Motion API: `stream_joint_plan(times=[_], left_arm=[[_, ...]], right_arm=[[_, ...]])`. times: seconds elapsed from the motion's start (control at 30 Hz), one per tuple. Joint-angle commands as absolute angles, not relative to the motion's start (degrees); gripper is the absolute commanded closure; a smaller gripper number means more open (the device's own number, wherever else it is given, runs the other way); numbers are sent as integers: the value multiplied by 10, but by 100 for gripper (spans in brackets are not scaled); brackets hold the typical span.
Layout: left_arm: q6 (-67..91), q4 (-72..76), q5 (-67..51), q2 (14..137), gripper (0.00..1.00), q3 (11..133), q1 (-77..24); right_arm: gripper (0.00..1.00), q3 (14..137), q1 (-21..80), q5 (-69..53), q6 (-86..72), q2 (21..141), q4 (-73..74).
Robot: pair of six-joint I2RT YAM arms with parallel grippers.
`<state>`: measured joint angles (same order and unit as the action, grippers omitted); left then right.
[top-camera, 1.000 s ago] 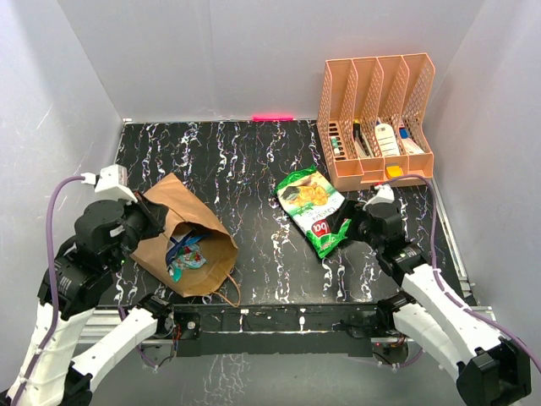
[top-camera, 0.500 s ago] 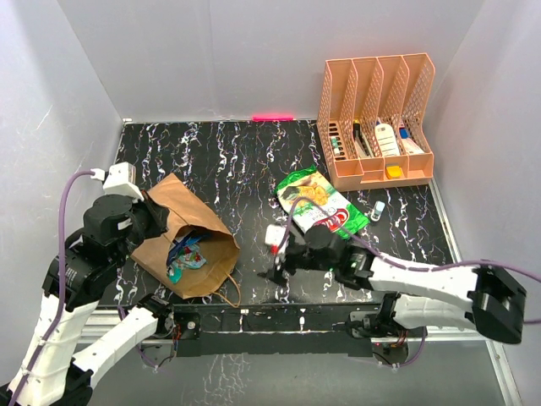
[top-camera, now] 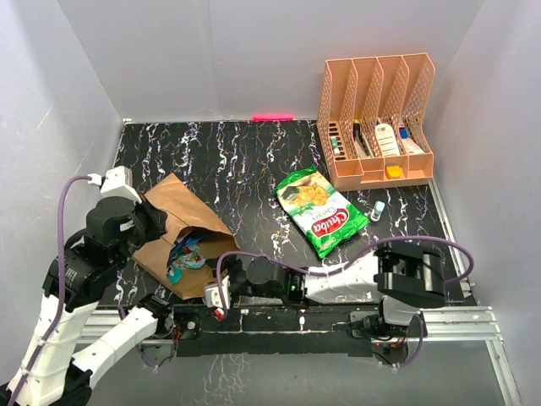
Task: Take the snacks out of the paper bag
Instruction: Take out the snack from the paper bag.
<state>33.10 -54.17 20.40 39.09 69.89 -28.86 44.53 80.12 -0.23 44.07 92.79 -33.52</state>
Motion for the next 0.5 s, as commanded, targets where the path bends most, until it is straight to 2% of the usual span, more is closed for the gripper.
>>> stream_joint_plan(times=[0.0, 0.13, 0.47], left_arm=[[336, -547, 227, 390, 100, 728, -291], [337, -556, 245, 384, 100, 734, -290], [315, -570, 253, 403, 100, 757, -291]], right_arm=[[40, 506, 781, 8, 564, 973, -448], [45, 533, 754, -26, 591, 1029, -486], [47, 611, 700, -98, 677, 1114, -469]])
